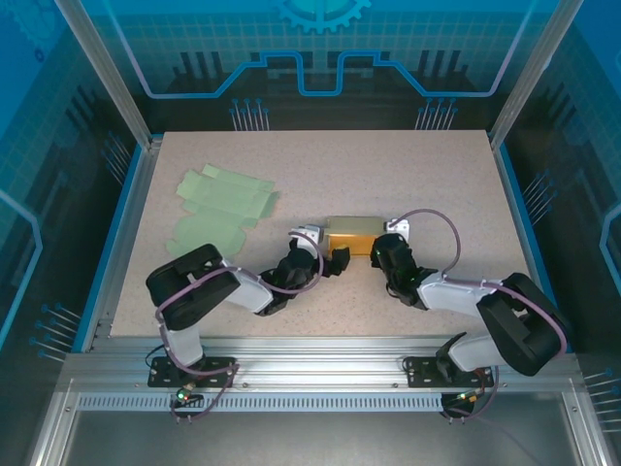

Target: Fold the paper box

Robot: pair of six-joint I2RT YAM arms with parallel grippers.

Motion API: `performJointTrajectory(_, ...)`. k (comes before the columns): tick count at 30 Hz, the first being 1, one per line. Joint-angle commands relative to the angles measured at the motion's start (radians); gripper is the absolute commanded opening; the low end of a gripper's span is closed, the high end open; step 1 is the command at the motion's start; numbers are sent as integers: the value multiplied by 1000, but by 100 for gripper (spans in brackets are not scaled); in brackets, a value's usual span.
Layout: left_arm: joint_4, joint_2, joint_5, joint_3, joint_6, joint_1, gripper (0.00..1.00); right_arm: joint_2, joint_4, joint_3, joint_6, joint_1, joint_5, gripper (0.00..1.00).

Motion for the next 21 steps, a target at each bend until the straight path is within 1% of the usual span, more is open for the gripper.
performJointTrajectory(1, -75, -78, 83, -35, -39, -6, 99, -40, -101, 20, 15, 27, 34, 34)
performJointTrajectory(4, -166, -145, 132, -52, -44, -5, 99, -71, -192, 41, 28, 42, 40, 49)
performJointTrajectory(6, -247, -196, 180, -52, -38, -5, 99, -98, -253, 53, 28, 54, 37, 62)
performJointTrajectory(8, -316, -245, 214, -55, -45, -6, 99, -134, -314, 60, 23, 74, 39, 70)
performJointTrajectory(10, -367, -302, 234, -68, -57, -6, 99, -183, -388, 70, 25, 93, 39, 75)
performJointTrajectory(12, -433, -372, 234, -79, -68, -5, 99, -245, -480, 79, 32, 112, 36, 77)
performJointTrajectory(16, -593, -546, 206, -82, -49, -5, 99, -416, -646, 93, 38, 136, 7, 81)
performJointTrajectory(18, -669, -627, 172, -70, -28, -5, 99, -520, -717, 103, 32, 137, -31, 85)
performJointTrajectory(19, -707, -655, 153, -56, -16, -5, 99, -564, -741, 110, 26, 135, -48, 88)
performJointTrajectory(21, -767, -691, 146, -15, 36, -6, 99, -652, -787, 129, 31, 133, -75, 99)
